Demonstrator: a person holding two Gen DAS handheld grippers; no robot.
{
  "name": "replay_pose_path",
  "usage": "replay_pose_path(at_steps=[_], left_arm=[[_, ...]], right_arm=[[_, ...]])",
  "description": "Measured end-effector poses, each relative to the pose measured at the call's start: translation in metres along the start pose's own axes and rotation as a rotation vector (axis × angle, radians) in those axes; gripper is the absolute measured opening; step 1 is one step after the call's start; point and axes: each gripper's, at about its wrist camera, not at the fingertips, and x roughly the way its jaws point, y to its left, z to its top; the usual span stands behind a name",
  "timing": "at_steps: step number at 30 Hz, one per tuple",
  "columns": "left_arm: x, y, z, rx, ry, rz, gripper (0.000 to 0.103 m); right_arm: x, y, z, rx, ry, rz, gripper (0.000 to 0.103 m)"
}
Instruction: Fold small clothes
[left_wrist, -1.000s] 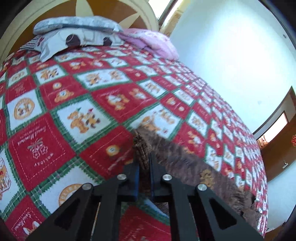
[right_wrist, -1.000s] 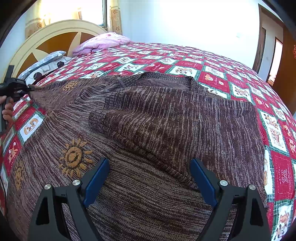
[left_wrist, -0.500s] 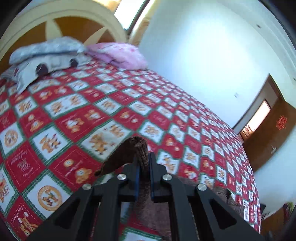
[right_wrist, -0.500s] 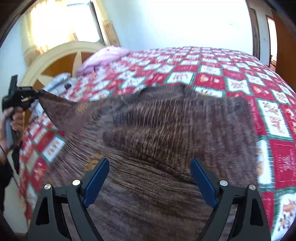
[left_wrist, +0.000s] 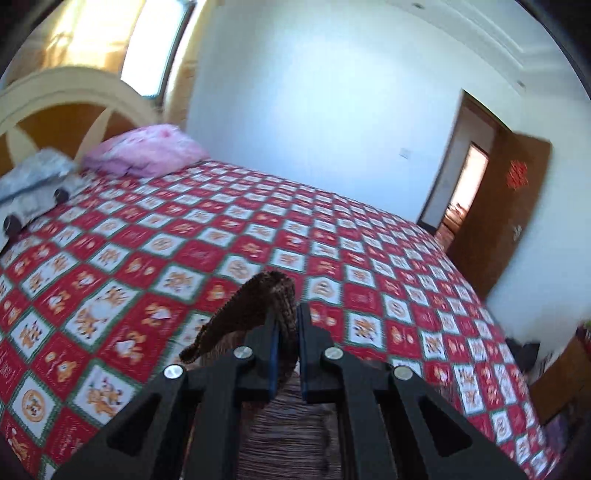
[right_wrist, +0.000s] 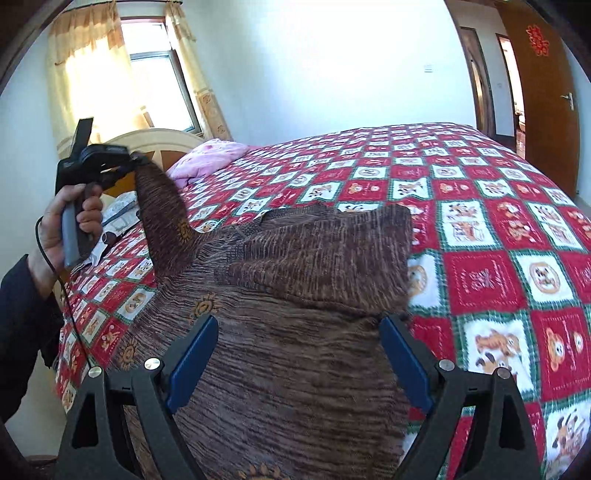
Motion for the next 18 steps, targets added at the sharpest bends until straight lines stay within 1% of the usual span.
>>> replay_pose_path(at_steps=[2,4,5,6,7,8,9,10,12,14,15,16,17,18], left_arm=[[0.004,-0.035,-0.020,0.093,0.009,-0.011,0.009],[0.011,-0.074,-0.053,0.213,0.022,-0.009,0.009],[0.015,-0.092,-0.073,0.276,0.025,0.002,0.010],[0.020,-0.106,-0.088,0.321,0.035,0.015,0.015],[0.025,-0.118,-0.106,0.363,0.054,0.008,0.018],[0.028,-0.129,-0.119,0.400,0.077,-0.001,0.031],[0.032,-0.141,-0.136,0.458,0.110,0.012,0.051],[0.031,-0.150,-0.151,0.514,0.124,0.031,0.057],[0.019,-0.149,-0.164,0.554,0.084,0.000,0.059],[0.009,-0.140,-0.162,0.571,0.067,-0.001,0.060],[0.006,-0.136,-0.160,0.573,0.054,0.009,0.066],[0.002,-0.123,-0.154,0.564,0.034,0.026,0.070],[-0.001,-0.107,-0.146,0.549,0.015,0.054,0.081],[0.001,-0.096,-0.141,0.540,0.002,0.083,0.089]], right_arm=[[-0.001,-0.006,-0.002,0.015,-0.017,-0.007,0.090],[0.002,-0.016,-0.005,0.060,-0.023,-0.012,0.090],[0.004,-0.021,-0.007,0.085,-0.018,-0.011,0.090],[0.007,-0.026,-0.009,0.107,-0.009,-0.013,0.090],[0.008,-0.029,-0.011,0.119,-0.004,-0.018,0.090],[0.009,-0.031,-0.014,0.125,-0.001,-0.026,0.090],[0.009,-0.032,-0.016,0.126,0.001,-0.032,0.090],[0.009,-0.034,-0.017,0.127,0.002,-0.032,0.090],[0.008,-0.035,-0.017,0.129,-0.004,-0.021,0.090],[0.008,-0.034,-0.017,0.124,-0.007,-0.015,0.090],[0.009,-0.035,-0.018,0.126,-0.003,-0.009,0.090],[0.011,-0.036,-0.019,0.131,0.004,-0.006,0.090],[0.010,-0.035,-0.019,0.133,0.006,-0.006,0.090],[0.011,-0.035,-0.020,0.136,0.008,-0.007,0.090]])
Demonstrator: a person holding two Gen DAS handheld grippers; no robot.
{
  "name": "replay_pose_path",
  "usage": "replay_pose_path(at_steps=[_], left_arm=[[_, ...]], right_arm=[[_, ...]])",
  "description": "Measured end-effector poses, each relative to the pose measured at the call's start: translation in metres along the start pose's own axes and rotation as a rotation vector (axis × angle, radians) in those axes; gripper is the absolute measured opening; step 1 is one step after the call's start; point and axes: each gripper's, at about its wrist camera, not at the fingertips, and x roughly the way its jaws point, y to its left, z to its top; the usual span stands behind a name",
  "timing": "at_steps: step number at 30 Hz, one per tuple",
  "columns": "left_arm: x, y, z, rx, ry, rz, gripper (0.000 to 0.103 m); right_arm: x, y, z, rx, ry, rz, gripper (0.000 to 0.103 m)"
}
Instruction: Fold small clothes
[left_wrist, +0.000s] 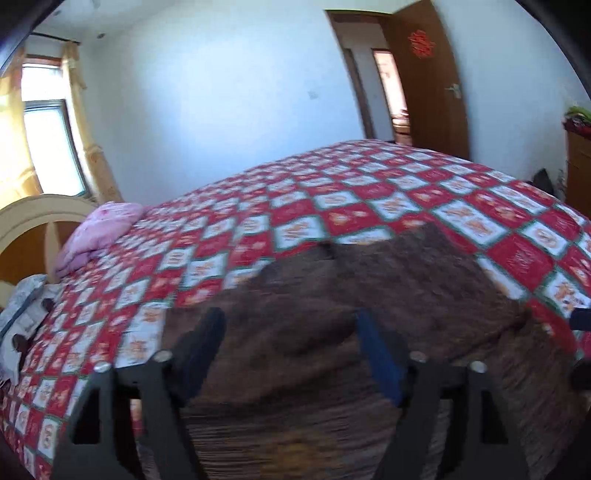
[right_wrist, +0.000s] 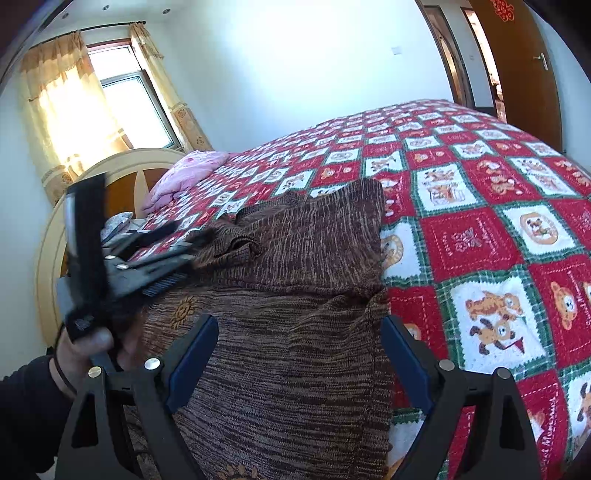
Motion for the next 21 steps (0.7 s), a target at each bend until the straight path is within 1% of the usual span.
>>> replay_pose_path(at_steps=[2,3,4,5,6,8,9,11,14,16,17,18,19,21], left_arm=[[0.007,0.037,-0.008,-0.018,0.004,0.116,0.092],[0.016,0.059,-0.015,-0.022,0.035,0.195,0.092],[0.024,0.075,-0.022,-0.030,0.066,0.254,0.092],[0.036,0.099,-0.030,-0.052,0.119,0.308,0.092],[0.046,0.109,-0.037,-0.065,0.152,0.322,0.092],[0.070,0.135,-0.055,-0.088,0.258,0.328,0.091],[0.077,0.139,-0.063,-0.096,0.285,0.315,0.091],[0.088,0.142,-0.075,-0.109,0.332,0.268,0.091],[0.084,0.133,-0.074,-0.085,0.301,0.251,0.090],[0.082,0.120,-0.076,-0.043,0.271,0.279,0.090],[0.080,0.117,-0.077,-0.036,0.254,0.293,0.090],[0.075,0.122,-0.079,-0.038,0.247,0.291,0.090],[0.075,0.124,-0.079,-0.047,0.242,0.281,0.090],[0.075,0.135,-0.081,-0.097,0.240,0.249,0.093]], right_arm=[[0.000,0.000,-0.001,0.004,-0.001,-0.002,0.090],[-0.001,0.000,-0.002,0.008,0.000,-0.001,0.090],[-0.001,-0.001,-0.002,0.011,0.000,-0.001,0.090],[-0.001,0.001,-0.001,0.012,0.003,-0.009,0.090],[0.000,0.003,0.000,0.002,0.012,-0.017,0.090],[0.000,0.013,0.007,-0.035,0.029,-0.055,0.090],[0.000,0.023,0.013,-0.063,0.036,-0.064,0.090],[0.004,0.046,0.028,-0.130,0.067,-0.056,0.090],[0.020,0.077,0.049,-0.201,0.101,-0.051,0.090],[0.040,0.099,0.062,-0.248,0.123,-0.058,0.089],[0.052,0.111,0.067,-0.283,0.140,-0.064,0.084],[0.064,0.121,0.070,-0.312,0.157,-0.072,0.077],[0.080,0.132,0.073,-0.338,0.181,-0.085,0.076],[0.117,0.153,0.077,-0.369,0.230,-0.107,0.072]])
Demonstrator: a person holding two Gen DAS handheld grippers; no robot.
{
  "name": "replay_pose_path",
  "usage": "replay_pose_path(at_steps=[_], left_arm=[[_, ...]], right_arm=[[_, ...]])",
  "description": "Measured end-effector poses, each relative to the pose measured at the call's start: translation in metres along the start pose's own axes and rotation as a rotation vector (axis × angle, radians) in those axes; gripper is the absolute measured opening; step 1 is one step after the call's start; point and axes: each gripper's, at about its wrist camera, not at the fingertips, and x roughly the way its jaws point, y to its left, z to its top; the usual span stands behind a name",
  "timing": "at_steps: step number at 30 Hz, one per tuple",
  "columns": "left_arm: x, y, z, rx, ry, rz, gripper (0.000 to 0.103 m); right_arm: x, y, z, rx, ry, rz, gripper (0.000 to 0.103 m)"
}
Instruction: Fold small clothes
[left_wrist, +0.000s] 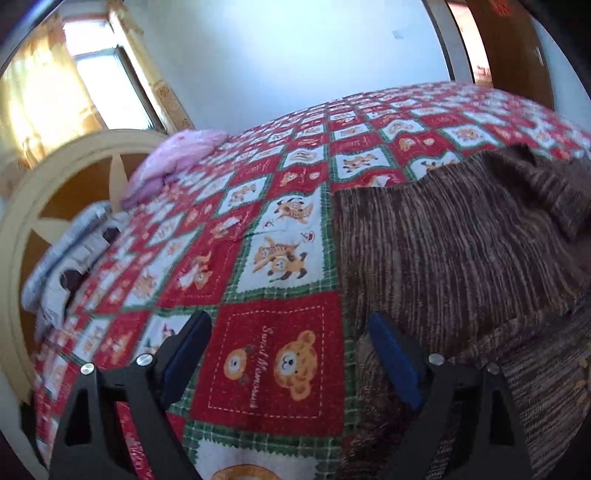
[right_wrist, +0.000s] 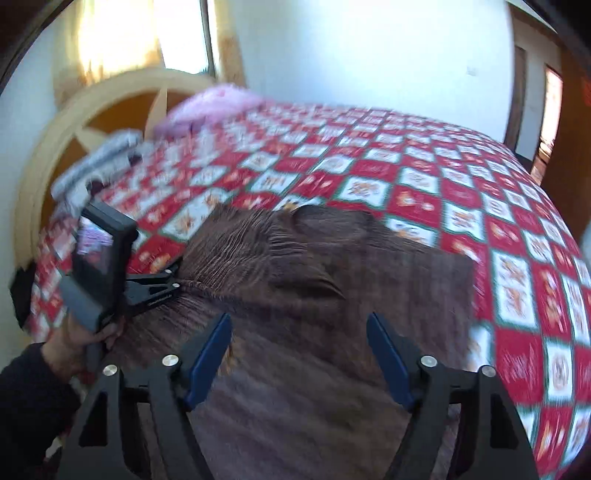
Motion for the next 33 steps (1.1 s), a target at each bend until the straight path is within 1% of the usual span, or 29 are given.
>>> replay_pose_path(at_steps=[3,4,5,6,7,8,9,10,11,12,13,14,15,17,19,20,22,23,25,27,30,32,33], left_arm=[[0.005,0.019,-0.002,-0.099,0.007,-0.084,0.096],[0.007,0.027,-0.003,-0.142,0.013,-0.116,0.096],[0.008,0.030,-0.004,-0.164,0.016,-0.136,0.096],[0.010,0.033,-0.006,-0.191,0.021,-0.158,0.096],[0.011,0.035,-0.007,-0.204,0.025,-0.169,0.096],[0.013,0.036,-0.007,-0.213,0.030,-0.182,0.096],[0.015,0.034,-0.007,-0.212,0.036,-0.189,0.096],[0.015,0.032,-0.007,-0.206,0.041,-0.190,0.096],[0.016,0.031,-0.007,-0.201,0.042,-0.189,0.096],[0.015,0.030,-0.007,-0.197,0.037,-0.187,0.096],[0.014,0.030,-0.007,-0.197,0.033,-0.185,0.096],[0.014,0.030,-0.007,-0.198,0.030,-0.185,0.097],[0.013,0.031,-0.008,-0.201,0.026,-0.190,0.098],[0.013,0.033,-0.008,-0.211,0.021,-0.196,0.098],[0.013,0.035,-0.008,-0.219,0.019,-0.200,0.098],[0.012,0.035,-0.008,-0.223,0.017,-0.203,0.098],[0.010,0.038,-0.009,-0.232,0.010,-0.212,0.100],[0.009,0.039,-0.009,-0.237,0.004,-0.217,0.100],[0.009,0.040,-0.010,-0.244,-0.001,-0.227,0.100],[0.010,0.039,-0.009,-0.243,0.004,-0.226,0.100],[0.009,0.040,-0.009,-0.247,-0.002,-0.233,0.100],[0.009,0.041,-0.010,-0.251,-0.003,-0.237,0.100],[0.009,0.042,-0.010,-0.255,-0.004,-0.241,0.100]], right_arm=[[0.037,0.015,0.018,-0.020,0.018,-0.050,0.071],[0.048,0.018,0.021,-0.018,0.035,-0.054,0.071],[0.062,0.022,0.023,-0.025,0.062,-0.055,0.068],[0.078,0.028,0.025,-0.053,0.095,-0.082,0.062],[0.085,0.031,0.025,-0.078,0.108,-0.110,0.057],[0.091,0.032,0.025,-0.107,0.117,-0.159,0.044],[0.093,0.024,0.028,-0.101,0.110,-0.203,0.042],[0.092,0.011,0.030,-0.074,0.094,-0.247,0.042],[0.092,-0.011,0.035,-0.045,0.081,-0.367,0.042],[0.091,-0.027,0.038,-0.013,0.078,-0.433,0.042],[0.085,-0.054,0.040,0.073,0.073,-0.453,0.042],[0.077,-0.074,0.039,0.156,0.062,-0.410,0.044],[0.071,-0.085,0.037,0.195,0.060,-0.390,0.044],[0.060,-0.091,0.032,0.206,0.057,-0.358,0.044],[0.050,-0.085,0.024,0.220,0.049,-0.222,0.044],[0.047,-0.082,0.018,0.252,0.060,-0.137,0.044],[0.043,-0.077,0.009,0.317,0.082,-0.021,0.044],[0.041,-0.075,0.003,0.337,0.077,0.016,0.044],[0.038,-0.066,-0.007,0.349,0.069,0.057,0.044],[0.040,-0.059,-0.012,0.346,0.070,0.078,0.044],[0.049,-0.055,-0.015,0.349,0.088,0.079,0.044],[0.052,-0.059,-0.014,0.364,0.074,0.064,0.044],[0.054,-0.060,-0.013,0.365,0.076,0.051,0.037]])
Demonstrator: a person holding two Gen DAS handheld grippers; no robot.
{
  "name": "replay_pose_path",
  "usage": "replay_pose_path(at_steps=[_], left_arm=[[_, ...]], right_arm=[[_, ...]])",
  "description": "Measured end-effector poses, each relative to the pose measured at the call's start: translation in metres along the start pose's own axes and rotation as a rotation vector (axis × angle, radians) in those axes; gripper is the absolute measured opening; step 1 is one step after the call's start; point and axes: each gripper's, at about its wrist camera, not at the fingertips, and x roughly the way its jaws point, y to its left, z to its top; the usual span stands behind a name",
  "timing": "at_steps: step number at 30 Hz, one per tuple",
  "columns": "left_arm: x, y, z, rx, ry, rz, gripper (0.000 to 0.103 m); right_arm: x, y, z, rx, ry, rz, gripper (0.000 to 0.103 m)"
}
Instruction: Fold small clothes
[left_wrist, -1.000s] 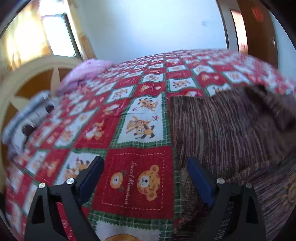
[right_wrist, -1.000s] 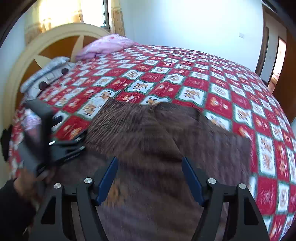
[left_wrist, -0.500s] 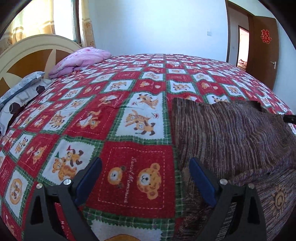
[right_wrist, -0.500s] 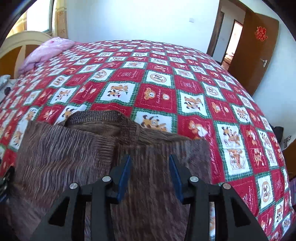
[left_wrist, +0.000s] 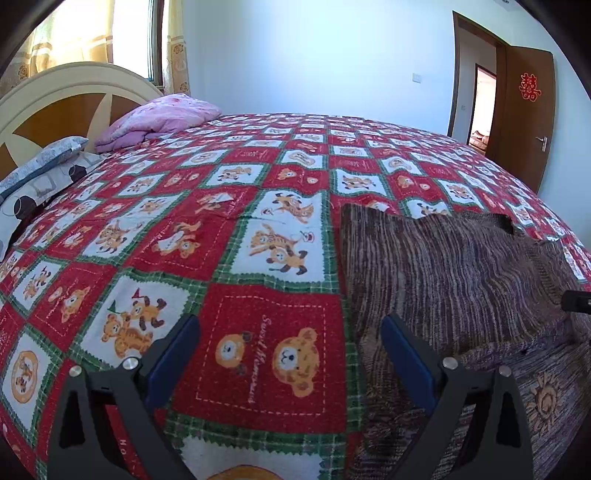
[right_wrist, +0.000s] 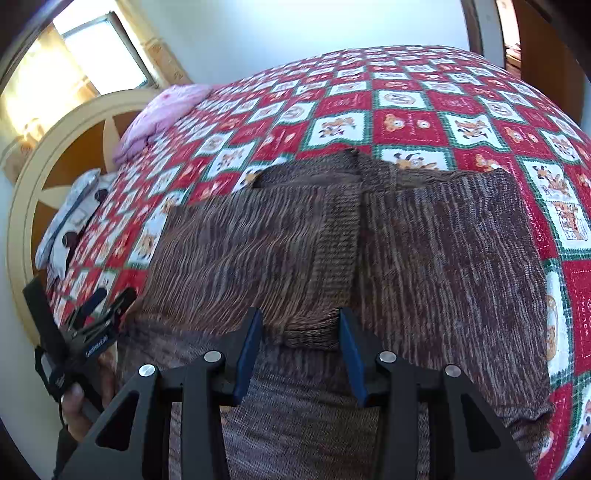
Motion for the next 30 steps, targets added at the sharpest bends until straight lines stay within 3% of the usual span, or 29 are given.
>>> replay_pose_path(at_steps=[1,2,3,10,14,16,18,22,26,29,30], left_arm=[[0.000,0.001,0.000,-0.003,-0.002,-0.004,0.100],[-0.001,0.001,0.000,-0.007,-0.003,-0.007,0.100],[-0.001,0.002,0.000,-0.011,-0.005,-0.011,0.100],[0.001,-0.001,-0.001,0.003,0.005,-0.024,0.100],[0.007,-0.010,-0.001,0.051,0.044,-0.007,0.103],[0.005,-0.012,-0.002,0.062,0.035,0.001,0.103],[0.003,-0.009,-0.002,0.052,0.025,-0.007,0.103],[0.000,-0.007,-0.002,0.042,0.009,-0.017,0.103],[-0.003,-0.009,-0.003,0.048,-0.009,-0.023,0.103],[-0.002,-0.008,-0.002,0.046,-0.006,-0.025,0.103],[-0.002,-0.008,-0.002,0.045,-0.005,-0.026,0.103]], right_arm=[[0.003,-0.002,0.000,0.005,0.003,-0.004,0.027],[0.005,-0.004,0.000,0.005,0.005,-0.010,0.007],[0.005,-0.003,-0.001,0.000,0.003,-0.020,0.002],[-0.025,0.011,-0.021,-0.100,-0.048,-0.036,0.002],[-0.012,0.012,-0.022,-0.160,-0.023,-0.121,0.002],[-0.007,0.007,-0.019,-0.134,-0.001,-0.134,0.009],[-0.016,0.011,-0.018,-0.136,-0.055,-0.215,0.048],[-0.034,0.038,-0.016,-0.194,-0.141,-0.101,0.049],[-0.010,0.061,-0.012,-0.245,-0.062,0.033,0.049],[0.024,0.044,-0.011,-0.188,0.037,-0.090,0.049],[0.028,0.034,-0.013,-0.166,0.039,-0.071,0.049]])
